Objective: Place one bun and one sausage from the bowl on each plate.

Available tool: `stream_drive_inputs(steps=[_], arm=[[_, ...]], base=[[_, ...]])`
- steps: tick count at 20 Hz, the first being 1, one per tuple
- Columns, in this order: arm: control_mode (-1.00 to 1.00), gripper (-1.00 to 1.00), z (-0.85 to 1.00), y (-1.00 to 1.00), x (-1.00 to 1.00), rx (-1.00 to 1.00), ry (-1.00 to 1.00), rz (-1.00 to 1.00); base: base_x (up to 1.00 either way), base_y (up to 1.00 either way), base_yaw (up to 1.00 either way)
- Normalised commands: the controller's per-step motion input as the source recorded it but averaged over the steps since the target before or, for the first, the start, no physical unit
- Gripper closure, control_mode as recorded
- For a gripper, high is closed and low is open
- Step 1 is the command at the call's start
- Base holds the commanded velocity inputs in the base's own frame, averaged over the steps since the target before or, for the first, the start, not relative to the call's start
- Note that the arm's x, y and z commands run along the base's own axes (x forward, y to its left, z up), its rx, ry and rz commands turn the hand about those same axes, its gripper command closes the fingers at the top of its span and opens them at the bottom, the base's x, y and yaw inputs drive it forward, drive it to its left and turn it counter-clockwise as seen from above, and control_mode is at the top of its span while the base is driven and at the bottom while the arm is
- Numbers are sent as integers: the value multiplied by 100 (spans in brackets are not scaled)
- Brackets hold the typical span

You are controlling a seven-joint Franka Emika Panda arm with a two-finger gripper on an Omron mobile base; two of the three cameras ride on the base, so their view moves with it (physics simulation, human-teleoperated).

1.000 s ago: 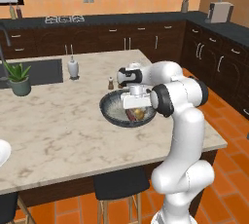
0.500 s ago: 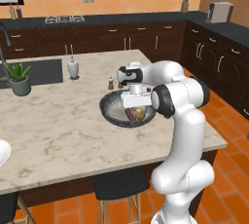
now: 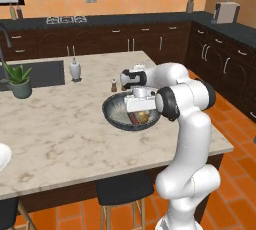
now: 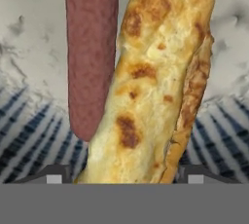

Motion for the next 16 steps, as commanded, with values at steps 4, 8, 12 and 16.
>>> stream_drive_inputs(steps=[4, 8, 12, 16], arm=[[-100, 100, 26, -1, 0, 0, 0, 0], [-100, 100, 84, -15, -8, -1, -1, 0], [-100, 100, 54, -23, -93, 0, -28, 7], [-100, 100, 40, -24, -100, 2, -43, 8]], base=[[0, 0, 0], [0, 0, 0], [0, 0, 0], [0, 0, 0]])
